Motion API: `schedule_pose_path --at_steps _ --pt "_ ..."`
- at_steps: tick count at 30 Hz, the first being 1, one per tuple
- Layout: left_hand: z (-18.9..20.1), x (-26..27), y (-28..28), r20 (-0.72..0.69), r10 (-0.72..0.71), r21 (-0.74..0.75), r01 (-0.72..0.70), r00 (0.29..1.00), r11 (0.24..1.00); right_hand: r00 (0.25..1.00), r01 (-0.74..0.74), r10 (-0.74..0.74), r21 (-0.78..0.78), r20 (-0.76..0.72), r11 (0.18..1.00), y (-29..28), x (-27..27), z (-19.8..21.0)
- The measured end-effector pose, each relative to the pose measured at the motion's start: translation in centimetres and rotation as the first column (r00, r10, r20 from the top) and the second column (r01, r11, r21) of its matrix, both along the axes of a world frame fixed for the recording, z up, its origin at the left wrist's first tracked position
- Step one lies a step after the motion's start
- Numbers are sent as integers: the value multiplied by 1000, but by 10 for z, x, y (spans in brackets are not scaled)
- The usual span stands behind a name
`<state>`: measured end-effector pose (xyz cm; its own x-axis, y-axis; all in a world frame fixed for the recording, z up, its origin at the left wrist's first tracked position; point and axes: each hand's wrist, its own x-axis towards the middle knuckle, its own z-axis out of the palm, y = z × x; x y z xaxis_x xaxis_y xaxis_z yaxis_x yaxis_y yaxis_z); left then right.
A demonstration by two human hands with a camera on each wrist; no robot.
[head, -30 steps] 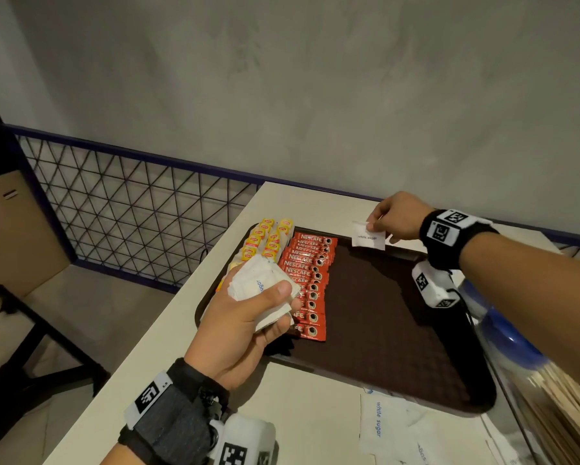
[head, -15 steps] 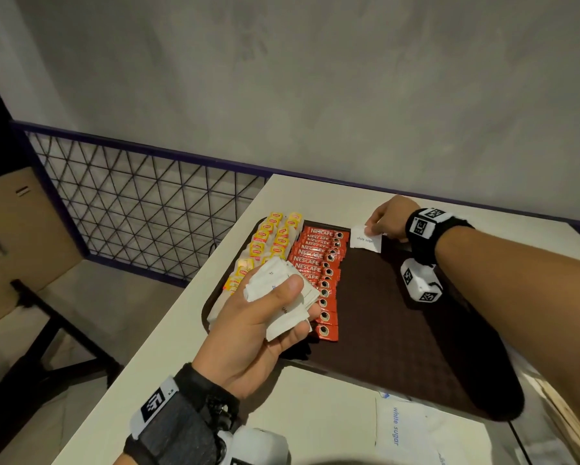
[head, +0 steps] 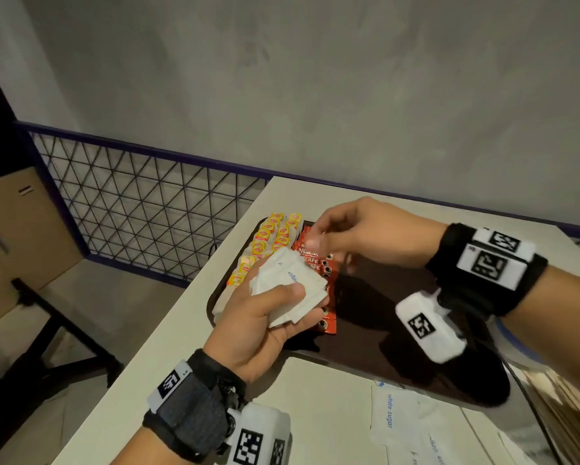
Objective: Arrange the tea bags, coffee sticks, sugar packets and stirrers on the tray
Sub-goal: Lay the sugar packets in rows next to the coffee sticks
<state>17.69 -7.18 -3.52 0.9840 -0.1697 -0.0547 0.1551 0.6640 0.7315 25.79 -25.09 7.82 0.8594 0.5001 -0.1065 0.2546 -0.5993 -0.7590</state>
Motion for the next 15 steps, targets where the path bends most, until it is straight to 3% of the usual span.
schedule_pose_path --at_steps 4,8,15 --pt "1 -2 -2 16 27 96 -28 1000 995 993 -83 88 60 -78 995 3 -34 -8" --pt "3 -3 -5 33 20 113 -23 999 993 990 -1 29 203 -136 979 -6 -41 -18" --pt "1 -3 -4 88 11 131 -22 996 991 965 97 -24 270 -263 958 -18 -54 -17"
